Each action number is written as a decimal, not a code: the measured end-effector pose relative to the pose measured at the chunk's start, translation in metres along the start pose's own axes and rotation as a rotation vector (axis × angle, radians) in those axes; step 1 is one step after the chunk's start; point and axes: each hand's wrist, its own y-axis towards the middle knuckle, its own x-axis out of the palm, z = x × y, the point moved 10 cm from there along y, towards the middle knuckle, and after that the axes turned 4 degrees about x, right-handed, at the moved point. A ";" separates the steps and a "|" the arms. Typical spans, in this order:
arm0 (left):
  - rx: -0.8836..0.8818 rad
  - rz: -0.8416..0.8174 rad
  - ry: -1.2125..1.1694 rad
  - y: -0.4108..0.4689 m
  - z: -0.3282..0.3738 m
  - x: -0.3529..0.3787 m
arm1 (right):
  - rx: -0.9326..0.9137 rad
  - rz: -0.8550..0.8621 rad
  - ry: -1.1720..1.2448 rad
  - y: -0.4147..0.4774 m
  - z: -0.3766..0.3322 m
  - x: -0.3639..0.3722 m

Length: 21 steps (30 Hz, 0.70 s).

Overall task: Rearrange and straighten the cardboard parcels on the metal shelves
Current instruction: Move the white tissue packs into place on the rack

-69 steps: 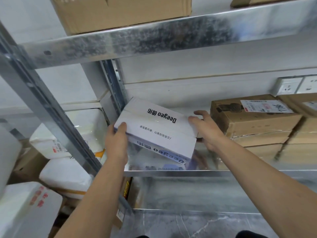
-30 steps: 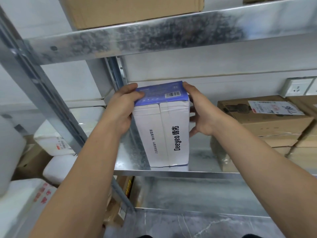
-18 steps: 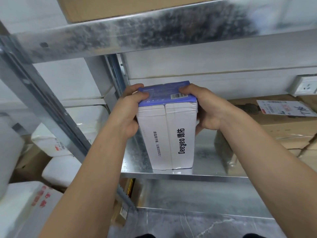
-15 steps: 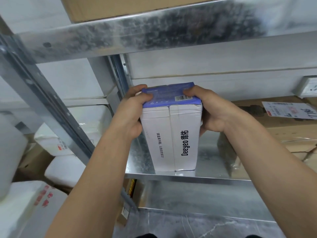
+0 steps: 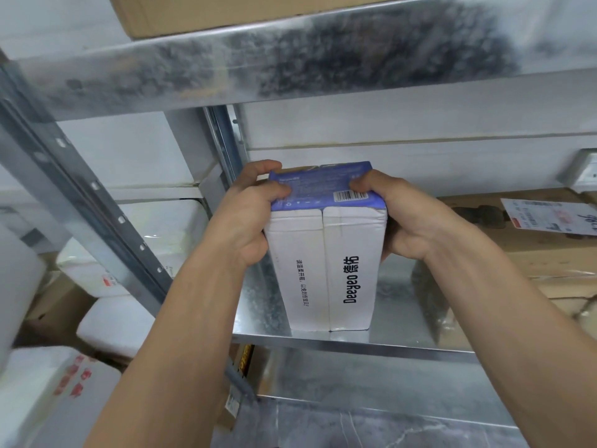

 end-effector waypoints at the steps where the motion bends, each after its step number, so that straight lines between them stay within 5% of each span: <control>1: 0.005 0.001 -0.005 0.000 0.001 0.000 | -0.002 0.001 0.002 -0.001 -0.001 0.000; 16: -0.025 0.065 -0.110 -0.010 -0.006 -0.003 | -0.004 -0.018 0.070 -0.021 0.008 -0.001; 21: -0.020 0.137 -0.186 -0.012 -0.006 -0.017 | 0.121 0.016 0.166 -0.014 0.063 -0.029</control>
